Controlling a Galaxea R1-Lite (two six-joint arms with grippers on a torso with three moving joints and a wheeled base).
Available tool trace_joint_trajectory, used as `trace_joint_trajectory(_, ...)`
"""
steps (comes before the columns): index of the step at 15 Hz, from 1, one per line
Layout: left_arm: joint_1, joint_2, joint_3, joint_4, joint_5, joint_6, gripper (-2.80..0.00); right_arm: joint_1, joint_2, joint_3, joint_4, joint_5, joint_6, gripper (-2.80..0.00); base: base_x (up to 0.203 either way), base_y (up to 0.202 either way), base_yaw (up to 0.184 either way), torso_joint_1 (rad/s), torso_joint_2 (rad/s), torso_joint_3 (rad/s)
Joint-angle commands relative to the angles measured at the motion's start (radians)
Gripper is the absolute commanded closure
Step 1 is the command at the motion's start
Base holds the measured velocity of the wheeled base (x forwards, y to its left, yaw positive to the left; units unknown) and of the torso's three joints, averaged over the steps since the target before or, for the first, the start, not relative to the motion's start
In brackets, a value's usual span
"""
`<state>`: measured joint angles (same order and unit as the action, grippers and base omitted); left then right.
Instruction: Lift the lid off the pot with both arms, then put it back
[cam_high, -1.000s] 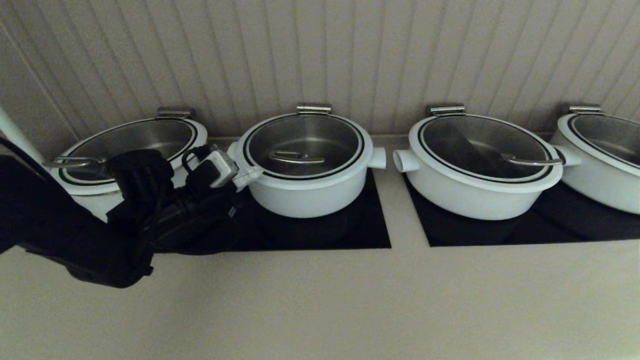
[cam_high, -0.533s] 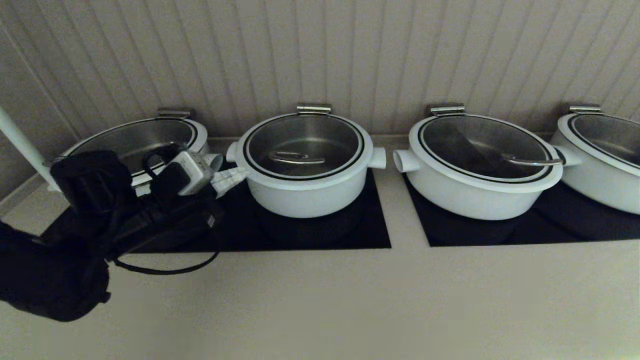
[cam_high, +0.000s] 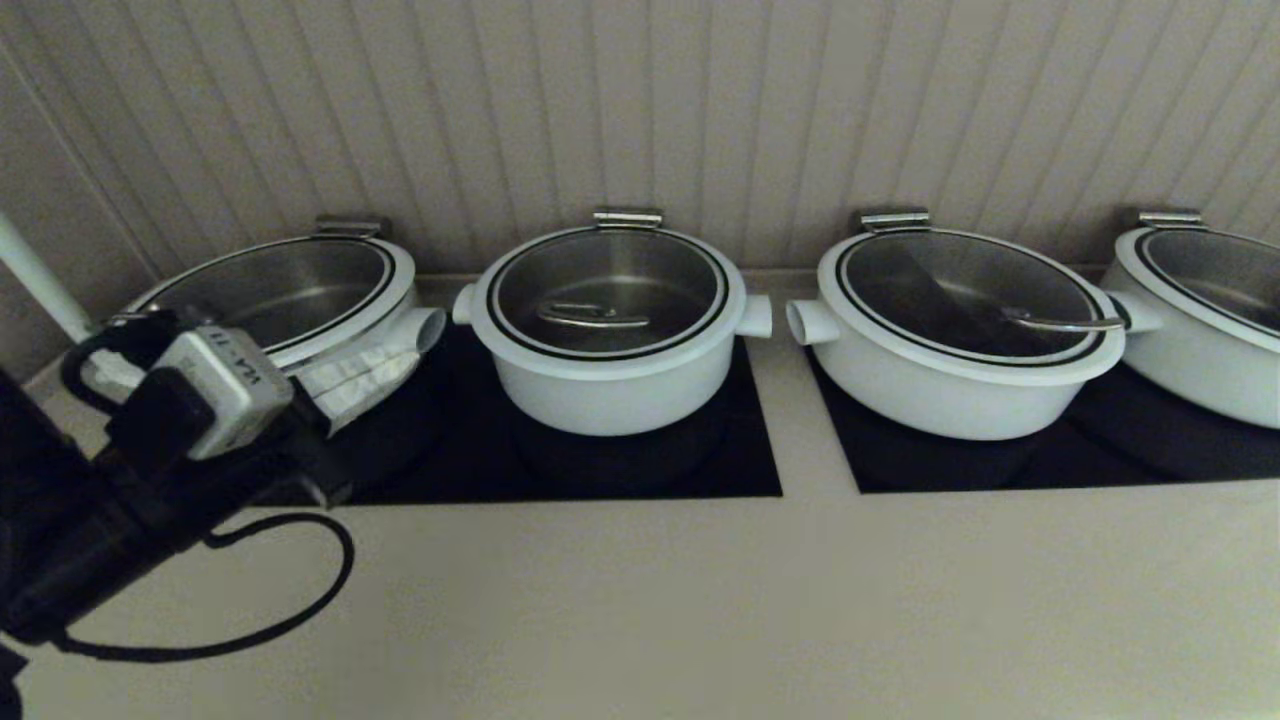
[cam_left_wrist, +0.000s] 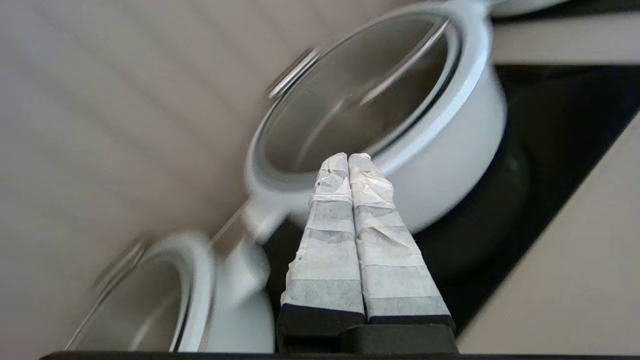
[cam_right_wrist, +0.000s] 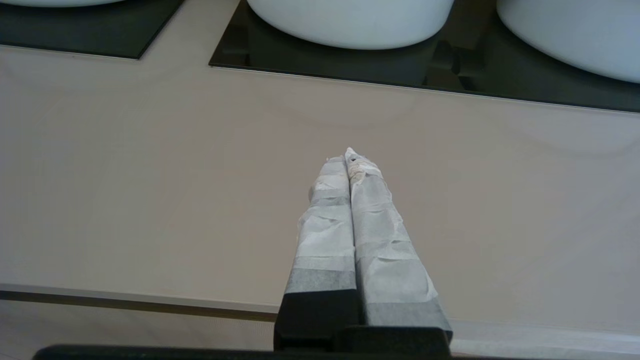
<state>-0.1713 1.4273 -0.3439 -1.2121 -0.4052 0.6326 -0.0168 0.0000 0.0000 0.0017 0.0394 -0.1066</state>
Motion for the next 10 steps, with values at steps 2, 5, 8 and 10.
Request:
trace_joint_trajectory(2, -0.001, -0.169, 0.177, -0.007, 0.143, -0.017, 0.0, 0.0, 0.0, 0.0, 0.0, 0.001, -0.001, 0.0, 0.0, 0.0, 0.0, 0.0, 0.0, 0.0)
trace_joint_trajectory(5, 0.011, -0.287, 0.337, 0.014, 0.309, -0.115, 0.0, 0.0, 0.0, 0.0, 0.0, 0.001, -0.001, 0.0, 0.0, 0.0, 0.0, 0.0, 0.0, 0.0)
trace_joint_trajectory(8, 0.108, -0.517, 0.343, 0.257, 0.322, -0.17, 0.0, 0.0, 0.0, 0.0, 0.0, 0.001, -0.001, 0.0, 0.0, 0.0, 0.0, 0.0, 0.0, 0.0)
trace_joint_trajectory(10, 0.173, -0.701, 0.344, 0.469, 0.321, -0.214, 0.0, 0.0, 0.0, 0.0, 0.0, 0.001, -0.001, 0.0, 0.0, 0.0, 0.0, 0.0, 0.0, 0.0)
